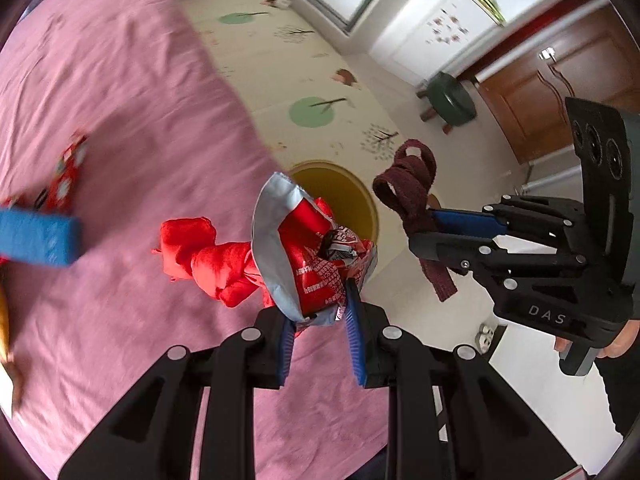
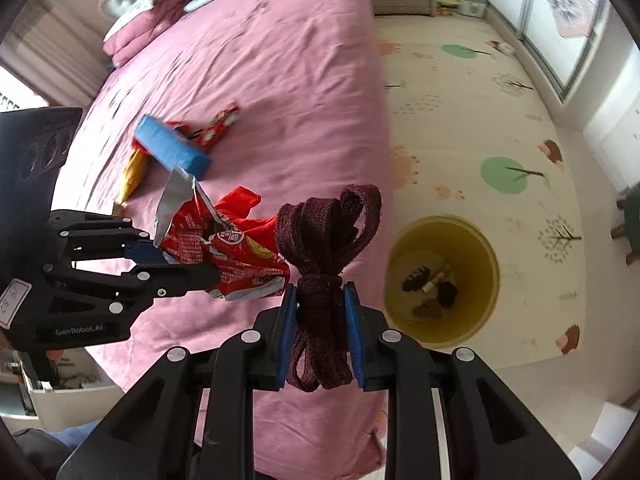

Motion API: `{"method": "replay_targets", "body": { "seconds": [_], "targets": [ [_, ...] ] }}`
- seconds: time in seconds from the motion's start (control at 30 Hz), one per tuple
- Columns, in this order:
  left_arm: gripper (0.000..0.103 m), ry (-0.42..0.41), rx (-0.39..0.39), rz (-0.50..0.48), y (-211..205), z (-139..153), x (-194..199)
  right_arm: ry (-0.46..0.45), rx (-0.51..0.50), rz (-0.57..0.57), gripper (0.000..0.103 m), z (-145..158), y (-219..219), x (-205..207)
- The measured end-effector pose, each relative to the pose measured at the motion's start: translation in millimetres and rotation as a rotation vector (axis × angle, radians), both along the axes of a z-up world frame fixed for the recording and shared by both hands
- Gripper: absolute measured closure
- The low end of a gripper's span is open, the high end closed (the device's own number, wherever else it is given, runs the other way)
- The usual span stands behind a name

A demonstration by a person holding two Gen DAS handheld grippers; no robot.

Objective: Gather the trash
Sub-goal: 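Carry the wrapper and shoelace over the yellow bin and open both tools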

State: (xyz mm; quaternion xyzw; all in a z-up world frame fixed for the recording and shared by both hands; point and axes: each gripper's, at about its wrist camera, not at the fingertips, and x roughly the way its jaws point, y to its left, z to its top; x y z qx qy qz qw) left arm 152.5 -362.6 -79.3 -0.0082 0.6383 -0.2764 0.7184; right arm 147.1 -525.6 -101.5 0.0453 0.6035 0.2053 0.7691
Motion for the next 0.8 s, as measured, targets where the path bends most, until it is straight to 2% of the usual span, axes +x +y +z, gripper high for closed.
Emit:
{"method": "replay_targets", "body": {
  "seconds": [0.43,0.8],
  "targets": [
    [0.080,-0.017,-0.016,-0.193,-108,-2,24,0.002,-0.033,-0.144,0.080,-8,-93,1],
    [0.080,-0.006,0.018,-0.297,-165,-22,36,0.032,-0.029,-0.205,0.080,-22,-142,1]
  ]
}}
